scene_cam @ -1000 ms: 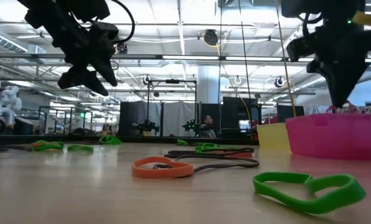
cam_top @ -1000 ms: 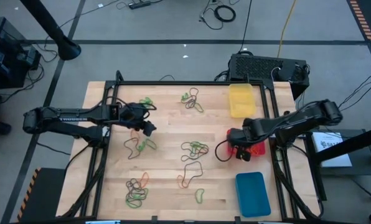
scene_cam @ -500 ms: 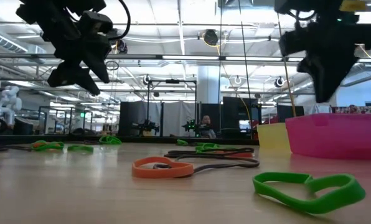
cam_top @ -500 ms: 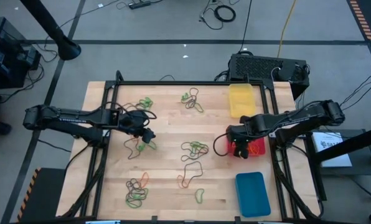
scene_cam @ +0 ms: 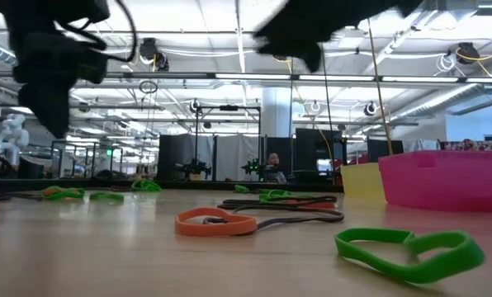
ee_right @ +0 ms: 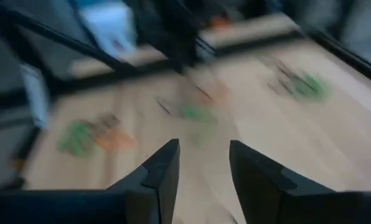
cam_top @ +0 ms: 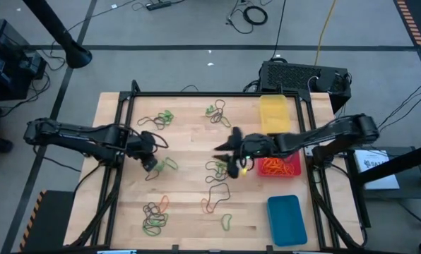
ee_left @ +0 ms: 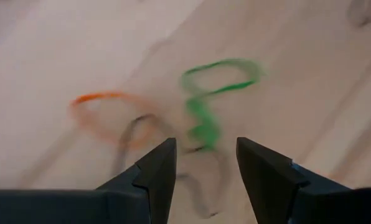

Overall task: Sort rubber bands into baskets
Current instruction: Put the orange rubber band into the red bin

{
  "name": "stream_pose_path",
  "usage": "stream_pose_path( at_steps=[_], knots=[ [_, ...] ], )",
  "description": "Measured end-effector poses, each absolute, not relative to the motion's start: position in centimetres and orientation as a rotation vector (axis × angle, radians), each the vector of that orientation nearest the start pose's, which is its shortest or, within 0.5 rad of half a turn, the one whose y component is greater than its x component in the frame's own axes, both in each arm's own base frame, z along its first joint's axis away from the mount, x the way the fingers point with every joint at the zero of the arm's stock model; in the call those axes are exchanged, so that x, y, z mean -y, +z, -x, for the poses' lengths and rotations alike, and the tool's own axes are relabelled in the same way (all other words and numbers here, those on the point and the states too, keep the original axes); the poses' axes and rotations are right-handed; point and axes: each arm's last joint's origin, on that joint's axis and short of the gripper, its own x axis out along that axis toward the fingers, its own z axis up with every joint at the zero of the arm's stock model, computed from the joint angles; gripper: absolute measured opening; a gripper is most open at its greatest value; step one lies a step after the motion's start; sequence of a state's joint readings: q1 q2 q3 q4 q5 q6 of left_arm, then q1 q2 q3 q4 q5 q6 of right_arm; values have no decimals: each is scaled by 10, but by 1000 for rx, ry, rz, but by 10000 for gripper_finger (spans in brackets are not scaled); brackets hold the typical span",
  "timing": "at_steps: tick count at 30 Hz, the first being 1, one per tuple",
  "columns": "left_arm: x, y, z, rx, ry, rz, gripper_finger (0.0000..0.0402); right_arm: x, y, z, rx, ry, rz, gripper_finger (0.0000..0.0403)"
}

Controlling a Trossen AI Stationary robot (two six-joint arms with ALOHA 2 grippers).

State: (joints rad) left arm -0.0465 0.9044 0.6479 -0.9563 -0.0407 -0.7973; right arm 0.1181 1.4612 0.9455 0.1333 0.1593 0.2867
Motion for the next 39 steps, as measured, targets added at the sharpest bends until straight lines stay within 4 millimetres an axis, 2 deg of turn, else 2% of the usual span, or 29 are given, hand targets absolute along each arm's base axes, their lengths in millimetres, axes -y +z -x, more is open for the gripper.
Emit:
stream_pose_path(
  at_steps=[5,10,15,19,25,30,36,39],
  knots=[
    [6,215,-131,-1198,549,514,175,-54,233,-366,-211,58,-195,134],
    [7,215,-131,-1207,492,437,175,-78,203,-421,-248,93,-136,134],
    [8,215,-132,-1226,424,365,175,-97,186,-480,-319,121,-10,134],
    [9,215,-132,-1238,384,345,175,-107,177,-513,-421,133,44,134],
    [9,215,-132,-1241,367,326,175,-124,164,-541,-465,252,97,134],
    [9,215,-132,-1243,364,326,175,-134,138,-557,-463,279,114,134],
    [9,215,-132,-1246,358,331,175,-137,105,-561,-516,278,120,134],
    [9,215,-132,-1246,359,333,175,-136,98,-559,-571,279,124,134]
  ],
)
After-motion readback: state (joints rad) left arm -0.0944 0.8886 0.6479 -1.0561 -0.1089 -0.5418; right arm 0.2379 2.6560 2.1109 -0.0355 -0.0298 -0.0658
